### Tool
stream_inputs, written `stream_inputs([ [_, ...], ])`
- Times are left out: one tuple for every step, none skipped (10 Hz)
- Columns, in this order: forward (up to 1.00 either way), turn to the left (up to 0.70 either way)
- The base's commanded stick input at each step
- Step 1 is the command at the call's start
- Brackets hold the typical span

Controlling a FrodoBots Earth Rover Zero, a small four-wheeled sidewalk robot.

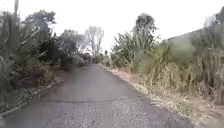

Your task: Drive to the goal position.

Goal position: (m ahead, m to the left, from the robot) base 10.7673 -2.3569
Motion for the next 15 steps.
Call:
stream_inputs([
  [1.00,0.00],
  [1.00,0.00],
  [1.00,0.00],
  [1.00,0.00],
  [1.00,0.00],
  [1.00,0.00],
  [1.00,0.00],
  [1.00,0.00],
  [1.00,0.00],
  [1.00,0.00],
  [1.00,0.00],
  [1.00,0.00],
  [1.00,0.00],
  [1.00,0.00],
  [1.00,0.00],
])
